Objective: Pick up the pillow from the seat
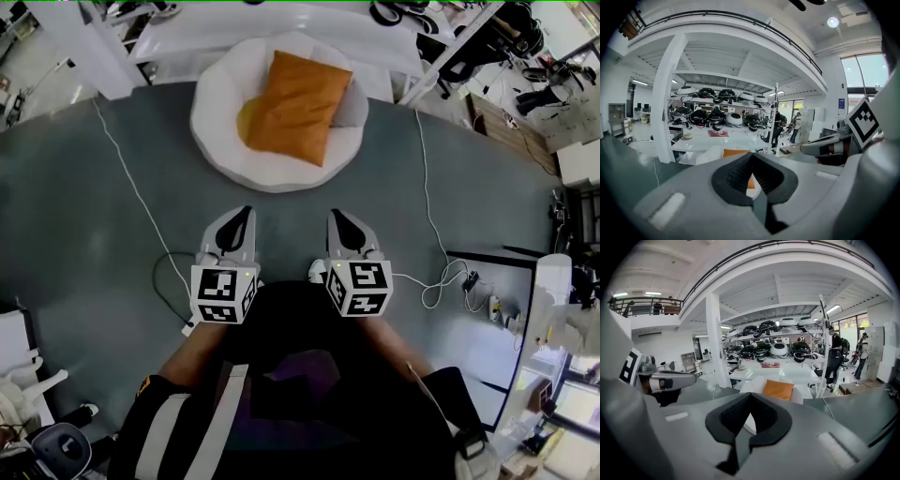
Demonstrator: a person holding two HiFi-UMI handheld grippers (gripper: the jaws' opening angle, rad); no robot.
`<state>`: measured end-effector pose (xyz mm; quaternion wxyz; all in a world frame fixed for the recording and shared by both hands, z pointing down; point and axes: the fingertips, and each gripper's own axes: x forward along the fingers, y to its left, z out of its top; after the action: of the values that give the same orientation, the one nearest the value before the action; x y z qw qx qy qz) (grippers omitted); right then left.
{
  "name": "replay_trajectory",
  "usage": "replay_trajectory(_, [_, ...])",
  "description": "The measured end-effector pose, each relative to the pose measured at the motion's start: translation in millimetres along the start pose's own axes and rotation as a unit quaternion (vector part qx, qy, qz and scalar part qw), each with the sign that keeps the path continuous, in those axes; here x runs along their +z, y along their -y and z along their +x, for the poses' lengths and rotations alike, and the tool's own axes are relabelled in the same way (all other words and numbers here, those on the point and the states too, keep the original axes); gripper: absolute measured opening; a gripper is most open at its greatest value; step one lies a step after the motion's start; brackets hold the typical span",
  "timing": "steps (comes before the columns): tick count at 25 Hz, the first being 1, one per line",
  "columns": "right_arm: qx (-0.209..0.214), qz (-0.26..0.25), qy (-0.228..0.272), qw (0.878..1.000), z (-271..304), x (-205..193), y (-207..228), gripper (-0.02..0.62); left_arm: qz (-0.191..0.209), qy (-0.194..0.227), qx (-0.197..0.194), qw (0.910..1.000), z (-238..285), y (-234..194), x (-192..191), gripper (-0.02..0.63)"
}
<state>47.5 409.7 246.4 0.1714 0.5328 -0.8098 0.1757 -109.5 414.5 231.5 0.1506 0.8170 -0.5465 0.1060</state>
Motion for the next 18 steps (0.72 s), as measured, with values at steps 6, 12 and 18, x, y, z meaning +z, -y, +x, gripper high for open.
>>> replay_trajectory(6, [0.003, -0.033, 0.02, 0.999, 3.5, 12.8, -39.9, 0.002, -0.002, 0.012, 0.019, 0.9997, -30.4, -34.3, -1.2, -0.003])
replay_trajectory(12, [0.02, -0.055, 0.02, 0.998, 11.1, 15.2, -84.1, 0.002, -0.021, 0.025, 0.038, 0.9987, -60.6, -65.2, -9.2, -0.003])
replay_trajectory(18, [0.028, -0.063, 0.021, 0.997, 17.6, 17.8, -99.0, 0.002, -0.03, 0.037, 0.05, 0.9976, -69.4, -79.5, -7.7, -0.003])
